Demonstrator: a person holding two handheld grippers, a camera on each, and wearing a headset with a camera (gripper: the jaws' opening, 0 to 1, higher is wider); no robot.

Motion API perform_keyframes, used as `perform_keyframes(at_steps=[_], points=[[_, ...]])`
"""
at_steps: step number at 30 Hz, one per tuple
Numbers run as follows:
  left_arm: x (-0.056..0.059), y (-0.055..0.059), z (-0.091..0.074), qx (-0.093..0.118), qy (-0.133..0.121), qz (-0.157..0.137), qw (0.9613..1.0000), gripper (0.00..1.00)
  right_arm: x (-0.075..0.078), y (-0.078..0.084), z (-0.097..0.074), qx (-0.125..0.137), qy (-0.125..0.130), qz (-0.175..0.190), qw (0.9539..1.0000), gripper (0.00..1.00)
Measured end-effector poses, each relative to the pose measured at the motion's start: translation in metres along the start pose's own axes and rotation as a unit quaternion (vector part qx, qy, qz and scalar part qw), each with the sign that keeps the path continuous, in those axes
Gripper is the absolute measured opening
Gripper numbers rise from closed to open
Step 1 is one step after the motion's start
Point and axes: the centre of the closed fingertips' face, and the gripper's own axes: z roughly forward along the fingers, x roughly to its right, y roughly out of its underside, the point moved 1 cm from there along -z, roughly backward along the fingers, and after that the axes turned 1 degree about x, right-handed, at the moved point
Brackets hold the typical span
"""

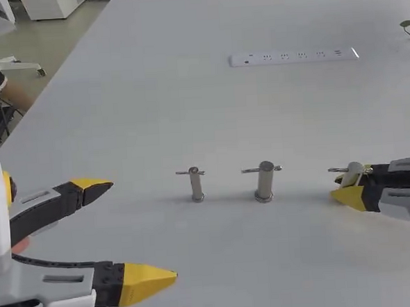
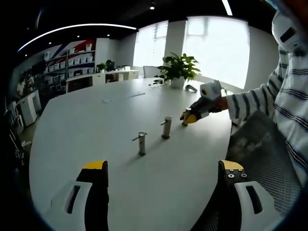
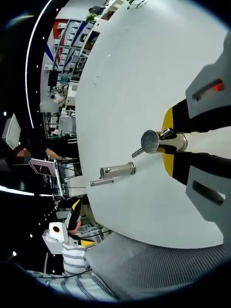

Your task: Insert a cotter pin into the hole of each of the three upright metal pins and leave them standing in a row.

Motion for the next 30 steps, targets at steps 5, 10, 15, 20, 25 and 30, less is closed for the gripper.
perform_keyframes(at_steps=[5,10,15,20,25,30], points=[[-0.001,-0.001,0.000,0.003,-0.002,0.000,1.0000,0.93,0.000,0.000,0.000,0.003,0.000,0.002,1.0000,0.09],[-0.001,-0.003,0.000,0.006,-0.001,0.001,1.0000,0.93,0.001,-0.014,-0.005,0.032,0.006,0.014,0.9994,0.21],[0.000,-0.007,0.002,0.013,0.002,0.002,0.9999,0.93,-0.006,-0.013,-0.013,0.021,0.012,0.015,0.9996,0.33],[-0.001,-0.011,0.004,0.024,0.004,-0.002,0.9997,0.94,-0.007,-0.018,-0.030,0.034,0.043,0.053,0.9971,0.49],[-0.002,-0.012,0.004,0.030,0.004,-0.008,0.9995,0.95,-0.014,-0.027,-0.047,0.045,0.061,0.064,0.9951,0.61],[-0.003,-0.012,0.004,0.033,0.004,-0.013,0.9994,0.97,-0.021,-0.031,-0.063,0.048,0.081,0.082,0.9922,0.75]])
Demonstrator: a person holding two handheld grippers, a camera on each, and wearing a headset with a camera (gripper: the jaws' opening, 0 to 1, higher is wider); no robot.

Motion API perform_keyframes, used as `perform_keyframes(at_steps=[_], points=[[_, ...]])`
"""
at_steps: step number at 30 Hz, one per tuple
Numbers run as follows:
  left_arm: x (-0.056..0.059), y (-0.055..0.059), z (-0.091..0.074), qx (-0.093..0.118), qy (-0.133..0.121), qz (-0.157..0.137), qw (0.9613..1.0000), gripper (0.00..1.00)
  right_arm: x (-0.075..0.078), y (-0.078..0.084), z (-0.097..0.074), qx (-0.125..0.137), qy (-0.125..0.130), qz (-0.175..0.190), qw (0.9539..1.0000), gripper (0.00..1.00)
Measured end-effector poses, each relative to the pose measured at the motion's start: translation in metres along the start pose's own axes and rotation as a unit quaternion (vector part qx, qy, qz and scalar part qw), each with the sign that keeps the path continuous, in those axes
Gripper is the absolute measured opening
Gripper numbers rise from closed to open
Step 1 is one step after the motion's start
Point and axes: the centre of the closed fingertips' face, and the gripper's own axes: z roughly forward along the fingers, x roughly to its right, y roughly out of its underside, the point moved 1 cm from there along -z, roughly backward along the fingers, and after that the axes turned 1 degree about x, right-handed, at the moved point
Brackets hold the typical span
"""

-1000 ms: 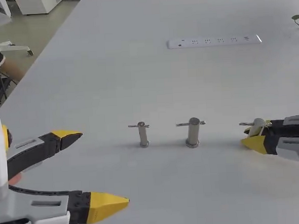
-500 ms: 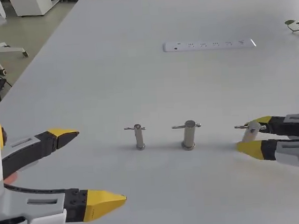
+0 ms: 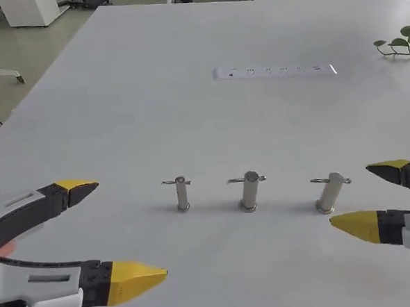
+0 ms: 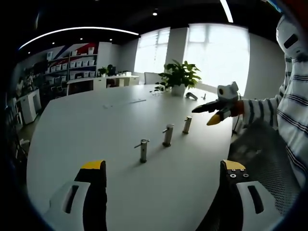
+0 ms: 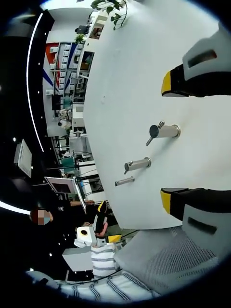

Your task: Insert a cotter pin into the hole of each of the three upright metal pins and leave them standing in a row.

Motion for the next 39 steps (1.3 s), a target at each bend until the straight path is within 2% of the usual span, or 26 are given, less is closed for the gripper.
perform_keyframes(at_steps=[7,16,23,26,39], points=[[-0.001,0.004,-0.003,0.000,0.003,-0.015,0.9999,0.99,-0.010,0.001,-0.016,-0.011,0.024,0.005,0.9996,0.86],[-0.004,0.003,-0.008,0.006,-0.001,-0.015,0.9999,0.99,-0.026,0.010,-0.029,-0.027,0.032,0.030,0.9987,0.98],[-0.003,0.010,-0.008,0.000,-0.001,-0.017,0.9998,0.99,-0.030,0.022,-0.036,-0.041,0.048,0.053,0.9966,0.98],[-0.002,0.014,-0.009,-0.004,-0.001,-0.017,0.9998,0.99,-0.031,0.024,-0.038,-0.044,0.052,0.052,0.9963,0.98],[0.001,0.017,-0.014,-0.007,0.000,-0.018,0.9998,0.99,-0.030,0.020,-0.039,-0.047,0.057,0.045,0.9962,0.98]])
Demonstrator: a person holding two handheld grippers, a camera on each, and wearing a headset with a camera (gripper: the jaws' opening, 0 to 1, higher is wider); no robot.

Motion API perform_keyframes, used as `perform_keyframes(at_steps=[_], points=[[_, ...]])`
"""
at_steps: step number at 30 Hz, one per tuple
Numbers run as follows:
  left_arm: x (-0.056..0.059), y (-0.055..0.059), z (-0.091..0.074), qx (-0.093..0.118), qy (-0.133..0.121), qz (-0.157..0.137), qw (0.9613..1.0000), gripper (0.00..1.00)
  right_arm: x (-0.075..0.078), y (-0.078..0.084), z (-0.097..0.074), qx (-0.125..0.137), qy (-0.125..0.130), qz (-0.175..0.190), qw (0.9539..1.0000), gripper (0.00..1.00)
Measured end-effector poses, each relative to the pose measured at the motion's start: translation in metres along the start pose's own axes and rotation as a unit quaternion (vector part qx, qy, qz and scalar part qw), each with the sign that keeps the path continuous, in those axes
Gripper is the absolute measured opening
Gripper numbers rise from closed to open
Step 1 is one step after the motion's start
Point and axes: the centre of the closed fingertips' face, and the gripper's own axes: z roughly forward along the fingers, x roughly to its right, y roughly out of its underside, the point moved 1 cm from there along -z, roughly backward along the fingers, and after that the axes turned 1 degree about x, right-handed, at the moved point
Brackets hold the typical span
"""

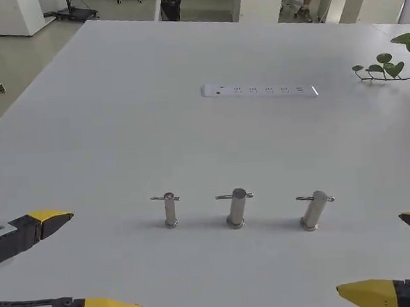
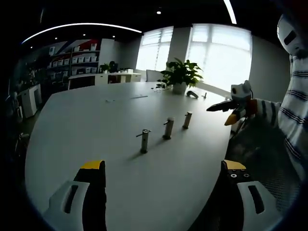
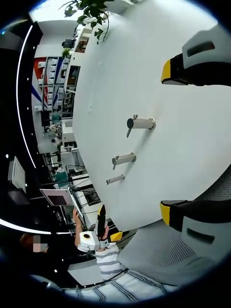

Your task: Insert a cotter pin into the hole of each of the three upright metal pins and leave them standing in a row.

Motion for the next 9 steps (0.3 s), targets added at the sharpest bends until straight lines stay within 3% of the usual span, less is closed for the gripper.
perform_keyframes(at_steps=[9], points=[[0.0005,-0.0020,-0.0004,0.002,-0.003,-0.003,1.0000,0.98,-0.0008,0.0020,0.0010,-0.011,-0.004,-0.006,0.9999,0.98]])
